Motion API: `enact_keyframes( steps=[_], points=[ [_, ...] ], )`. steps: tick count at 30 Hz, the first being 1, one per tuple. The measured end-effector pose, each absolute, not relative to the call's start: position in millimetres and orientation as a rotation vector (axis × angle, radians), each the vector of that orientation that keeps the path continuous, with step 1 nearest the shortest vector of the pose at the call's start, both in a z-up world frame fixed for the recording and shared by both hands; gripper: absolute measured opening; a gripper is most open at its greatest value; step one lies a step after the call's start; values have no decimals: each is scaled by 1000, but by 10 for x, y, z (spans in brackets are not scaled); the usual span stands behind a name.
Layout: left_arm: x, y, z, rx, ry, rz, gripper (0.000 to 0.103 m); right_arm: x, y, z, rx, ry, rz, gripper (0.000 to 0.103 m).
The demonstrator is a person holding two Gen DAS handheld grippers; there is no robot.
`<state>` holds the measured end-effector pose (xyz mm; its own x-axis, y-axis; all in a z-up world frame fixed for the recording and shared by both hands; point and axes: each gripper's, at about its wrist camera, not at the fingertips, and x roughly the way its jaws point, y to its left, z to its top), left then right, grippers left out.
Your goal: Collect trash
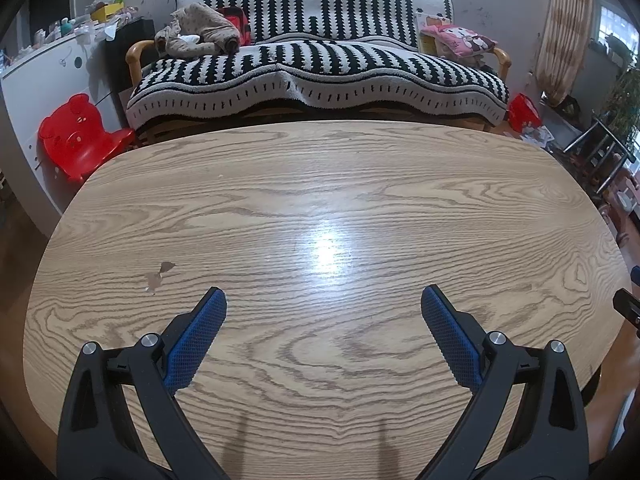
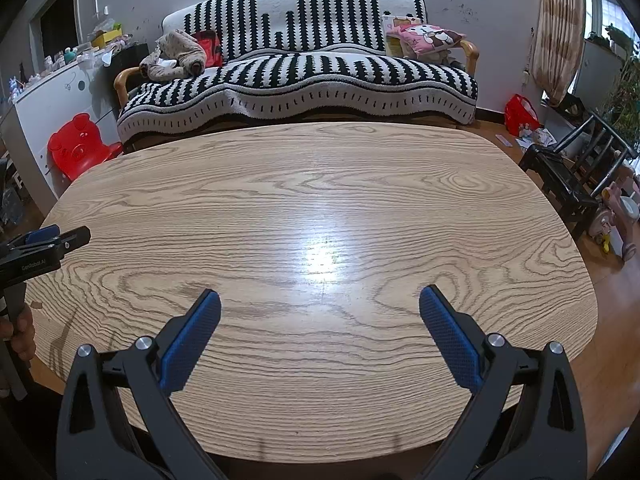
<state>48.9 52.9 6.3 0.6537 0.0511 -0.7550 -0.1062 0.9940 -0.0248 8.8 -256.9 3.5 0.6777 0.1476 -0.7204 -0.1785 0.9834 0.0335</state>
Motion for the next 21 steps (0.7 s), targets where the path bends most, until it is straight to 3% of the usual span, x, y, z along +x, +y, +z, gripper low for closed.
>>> enact_keyframes(
  steps=[21],
  points=[
    [523, 535, 54, -21, 854, 136, 96, 93, -2591, 44, -40, 802, 182, 96]
  ],
)
